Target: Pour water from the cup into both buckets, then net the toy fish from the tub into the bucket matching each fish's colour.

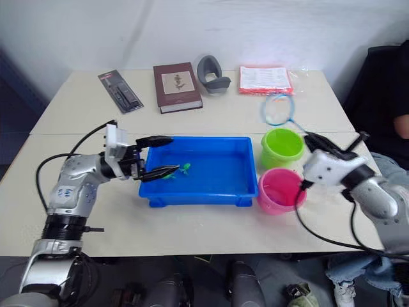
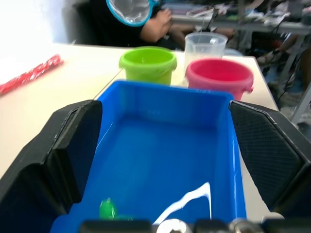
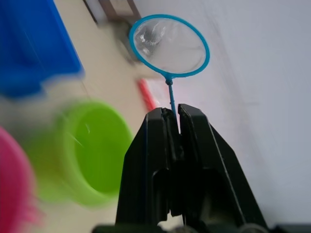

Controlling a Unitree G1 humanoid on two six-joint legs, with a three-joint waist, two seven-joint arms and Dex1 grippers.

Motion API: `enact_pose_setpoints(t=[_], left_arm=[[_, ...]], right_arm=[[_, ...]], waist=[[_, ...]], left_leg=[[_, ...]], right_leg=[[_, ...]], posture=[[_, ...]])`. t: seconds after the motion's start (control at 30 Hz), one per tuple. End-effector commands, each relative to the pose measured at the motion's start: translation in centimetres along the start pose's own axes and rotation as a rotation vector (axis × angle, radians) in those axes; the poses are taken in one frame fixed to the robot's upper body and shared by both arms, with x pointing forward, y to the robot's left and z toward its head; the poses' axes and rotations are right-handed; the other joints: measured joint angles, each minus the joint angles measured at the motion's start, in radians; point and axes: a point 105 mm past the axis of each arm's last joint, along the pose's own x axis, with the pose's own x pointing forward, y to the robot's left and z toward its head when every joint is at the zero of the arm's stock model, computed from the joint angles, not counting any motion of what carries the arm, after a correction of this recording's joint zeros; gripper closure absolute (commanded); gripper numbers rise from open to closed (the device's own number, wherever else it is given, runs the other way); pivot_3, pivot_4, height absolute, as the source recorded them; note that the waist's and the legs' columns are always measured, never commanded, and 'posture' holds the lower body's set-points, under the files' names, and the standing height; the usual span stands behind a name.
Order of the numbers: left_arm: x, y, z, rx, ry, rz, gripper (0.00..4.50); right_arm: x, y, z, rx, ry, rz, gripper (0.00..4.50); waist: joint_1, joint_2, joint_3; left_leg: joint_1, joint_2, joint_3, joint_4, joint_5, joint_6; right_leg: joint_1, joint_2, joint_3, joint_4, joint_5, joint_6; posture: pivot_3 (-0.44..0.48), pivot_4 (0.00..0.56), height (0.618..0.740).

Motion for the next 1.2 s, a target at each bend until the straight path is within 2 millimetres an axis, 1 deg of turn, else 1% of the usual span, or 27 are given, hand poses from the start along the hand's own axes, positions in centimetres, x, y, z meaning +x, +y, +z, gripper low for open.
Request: enact_pose_setpoints(t=[0.03, 0.13, 0.2, 0.3, 0.37, 0.43, 0.5, 0.6, 0.7, 0.87, 1.0, 1.1, 1.2], left_arm=[[-1.5, 0.4, 0.4, 0.037, 0.005, 0.037, 0.01], [-1.9, 0.4, 0.4, 0.042, 0.002, 0.049, 0.01], [-2.3, 0.2, 0.4, 0.042, 0.006, 0.051, 0.01], [-2.9, 0.1, 0.2, 0.047, 0.023, 0.067, 0.01], [-3.3, 0.1, 0.0, 0.048, 0.029, 0.083, 0.01], [-3.5, 0.2, 0.0, 0.048, 0.030, 0.101, 0.01], [-3.6, 0.3, 0.0, 0.045, 0.032, 0.111, 0.01], [-3.6, 0.3, 0.1, 0.041, 0.036, 0.121, 0.01], [-3.7, 0.2, 0.0, 0.035, 0.044, 0.121, 0.01], [-3.9, 0.2, 0.0, 0.032, 0.061, 0.114, 0.01], [-4.0, 0.1, 0.0, 0.032, 0.064, 0.114, 0.01], [-4.0, 0.2, 0.0, 0.033, 0.067, 0.113, 0.01], [-4.1, 0.1, 0.0, 0.032, 0.069, 0.114, 0.01]], right_arm=[[1.3, 2.7, 1.8, 0.192, -0.001, 0.174, 4.50], [2.3, 3.9, 1.7, 0.243, 0.059, 0.236, 4.50], [3.0, 4.2, 1.4, 0.211, 0.095, 0.253, 4.50], [4.1, 5.0, 0.5, 0.161, 0.136, 0.305, 4.50], [5.0, 5.2, 0.0, 0.162, 0.158, 0.316, 4.50], [5.6, 5.8, -1.1, 0.175, 0.211, 0.355, 4.50], [6.2, 5.9, -1.7, 0.139, 0.225, 0.371, 4.50], [7.2, 5.7, -1.9, 0.129, 0.224, 0.371, 4.50], [8.1, 6.3, -2.2, 0.129, 0.243, 0.401, 4.50], [9.8, 8.4, -1.8, 0.144, 0.224, 0.486, 4.50], [10.9, 9.5, -1.0, 0.191, 0.188, 0.493, 4.50], [11.4, 10.1, -0.7, 0.237, 0.165, 0.482, 4.50], [11.8, 9.9, 0.0, 0.281, 0.122, 0.439, 4.50]], waist=[[0.002, 0.000, 0.000], [0.021, 0.000, 0.000], [0.027, 0.000, 0.000], [0.026, 0.000, 0.000], [0.026, 0.000, 0.000], [0.025, 0.000, 0.000], [0.026, 0.000, 0.000], [0.025, 0.000, 0.000], [0.023, 0.000, 0.000], [0.019, 0.000, 0.000], [0.019, 0.000, 0.000], [0.019, 0.000, 0.000], [0.018, 0.000, 0.000]], left_leg=[[0.000, 0.000, -0.001, 0.000, 0.000, 0.000], [-0.002, -0.003, -0.002, 0.001, -0.001, 0.003], [-0.003, -0.005, -0.002, 0.002, -0.002, 0.005], [-0.003, -0.005, -0.002, 0.001, -0.003, 0.005], [-0.004, -0.005, -0.003, 0.001, -0.003, 0.005], [-0.004, -0.004, -0.002, 0.001, -0.003, 0.005], [-0.004, -0.004, -0.002, 0.001, -0.003, 0.005], [-0.005, -0.004, -0.002, 0.001, -0.003, 0.005], [-0.004, -0.004, -0.002, 0.001, -0.003, 0.005], [-0.004, -0.003, -0.001, 0.001, -0.003, 0.005], [-0.004, -0.003, -0.001, 0.001, -0.003, 0.005], [-0.004, -0.004, -0.001, 0.001, -0.003, 0.005], [-0.004, -0.004, -0.001, 0.001, -0.003, 0.004]], right_leg=[[0.000, -0.001, -0.001, 0.000, 0.000, 0.000], [0.000, -0.004, -0.003, 0.000, 0.000, 0.000], [0.000, -0.005, -0.003, -0.001, 0.000, 0.000], [0.000, -0.006, -0.004, -0.002, 0.000, 0.000], [0.000, -0.006, -0.006, -0.002, 0.000, 0.000], [0.000, -0.005, -0.008, -0.001, 0.000, 0.000], [-0.001, -0.005, -0.010, -0.001, 0.000, 0.000], [-0.001, -0.005, -0.010, -0.001, 0.000, 0.001], [-0.001, -0.004, -0.011, 0.000, 0.000, 0.001], [-0.001, -0.004, -0.011, 0.000, 0.000, 0.001], [-0.001, -0.004, -0.011, 0.001, 0.000, 0.001], [-0.001, -0.004, -0.011, 0.001, 0.000, 0.001], [-0.001, -0.005, -0.011, 0.001, 0.000, 0.001]], posture=[[0.000, 0.150, 0.740], [0.000, 0.150, 0.740], [0.000, 0.150, 0.740], [0.000, 0.150, 0.740], [0.000, 0.150, 0.740], [0.000, 0.150, 0.740], [0.000, 0.150, 0.740], [0.000, 0.150, 0.740], [0.000, 0.150, 0.740], [0.000, 0.150, 0.740], [0.000, 0.150, 0.740], [0.000, 0.150, 0.740], [0.000, 0.150, 0.740]])
